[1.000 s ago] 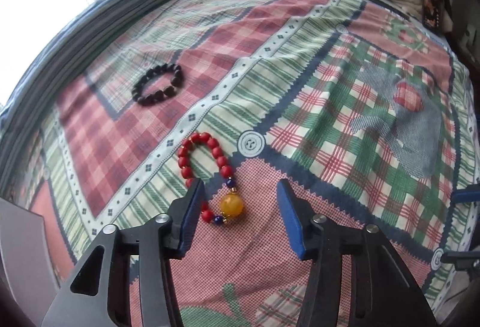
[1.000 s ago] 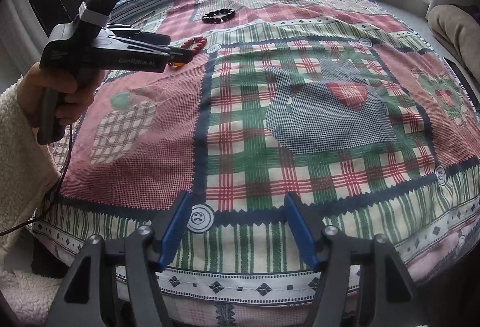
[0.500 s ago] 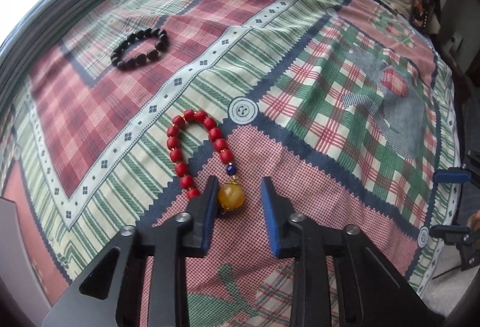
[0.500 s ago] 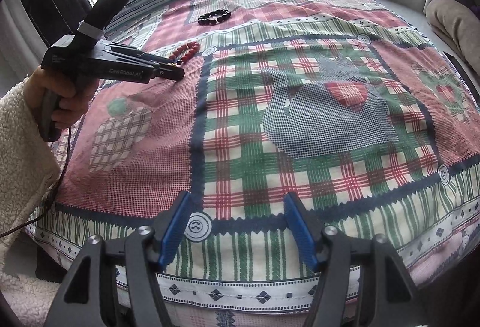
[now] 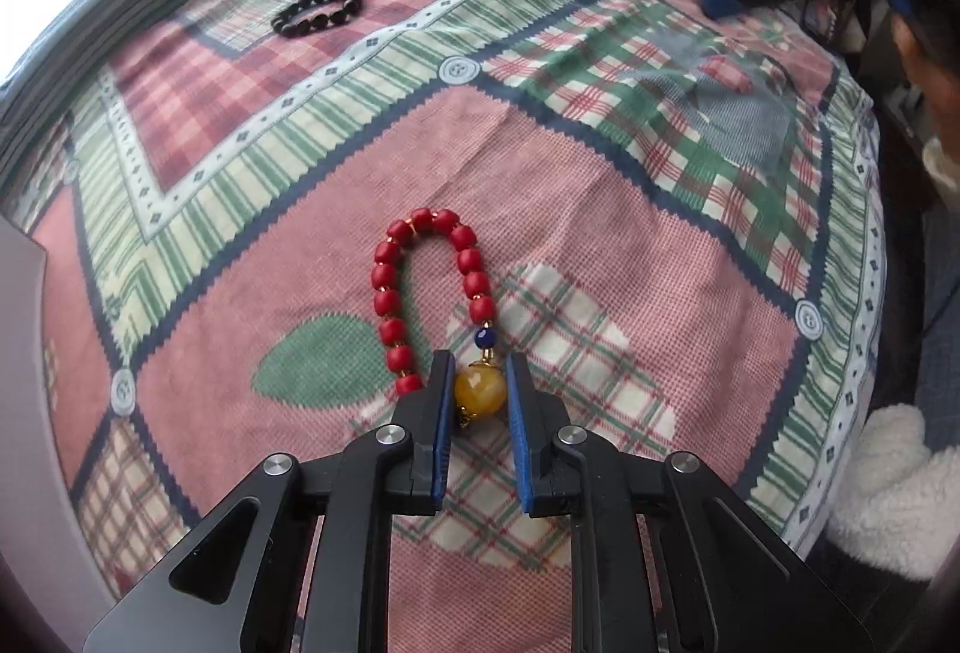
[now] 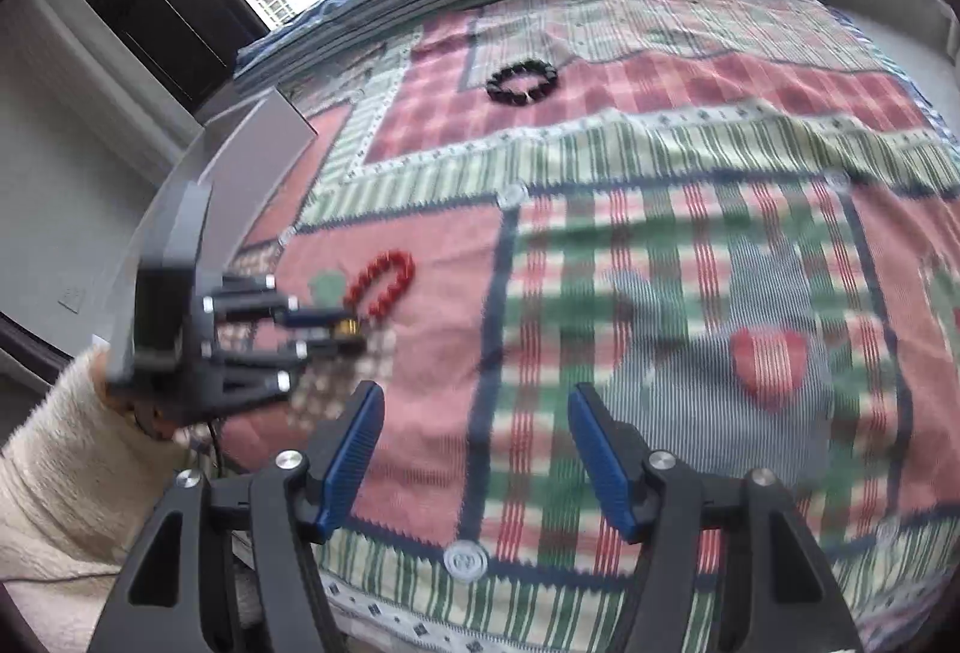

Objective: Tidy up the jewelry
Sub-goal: 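Grasp the red bead bracelet by its amber bead with the left tool, then grasp the black bead bracelet with the right tool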

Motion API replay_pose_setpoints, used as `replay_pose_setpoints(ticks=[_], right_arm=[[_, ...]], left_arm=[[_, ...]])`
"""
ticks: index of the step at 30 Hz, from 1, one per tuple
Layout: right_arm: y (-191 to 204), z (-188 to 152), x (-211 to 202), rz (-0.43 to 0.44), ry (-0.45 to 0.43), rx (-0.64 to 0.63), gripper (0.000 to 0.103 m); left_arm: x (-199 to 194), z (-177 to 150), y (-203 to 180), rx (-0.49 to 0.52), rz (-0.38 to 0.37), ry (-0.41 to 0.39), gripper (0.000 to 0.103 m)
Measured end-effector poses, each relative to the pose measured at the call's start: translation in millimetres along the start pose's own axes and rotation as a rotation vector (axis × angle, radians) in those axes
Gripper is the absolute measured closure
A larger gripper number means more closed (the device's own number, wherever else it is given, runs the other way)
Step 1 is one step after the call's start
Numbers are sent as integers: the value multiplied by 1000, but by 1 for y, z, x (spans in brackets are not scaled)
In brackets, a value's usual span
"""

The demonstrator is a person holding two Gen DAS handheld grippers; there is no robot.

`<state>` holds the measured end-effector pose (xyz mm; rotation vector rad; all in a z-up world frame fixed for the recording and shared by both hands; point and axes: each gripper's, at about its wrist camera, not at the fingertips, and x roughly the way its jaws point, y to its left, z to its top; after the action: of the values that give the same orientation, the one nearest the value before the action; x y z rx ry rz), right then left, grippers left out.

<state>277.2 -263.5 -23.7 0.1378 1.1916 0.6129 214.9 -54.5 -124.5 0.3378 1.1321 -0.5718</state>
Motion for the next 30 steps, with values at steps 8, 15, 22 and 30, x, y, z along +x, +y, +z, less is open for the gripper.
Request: replay_pose_setpoints(ticks=[8, 15, 22, 30], right_arm=[[0, 189, 120, -111, 113, -148, 46], [18, 205, 201, -238, 199, -327, 69], [12, 172, 182, -201, 296, -284, 90], [44, 24, 128, -4, 493, -296, 90]], left_arm=[[-13, -30, 1, -128, 86, -17, 87], [-16, -37, 2, -138, 75, -14, 87], [-18, -41, 4, -158, 55, -7, 87], [-25, -56, -14, -96, 70, 14, 87]])
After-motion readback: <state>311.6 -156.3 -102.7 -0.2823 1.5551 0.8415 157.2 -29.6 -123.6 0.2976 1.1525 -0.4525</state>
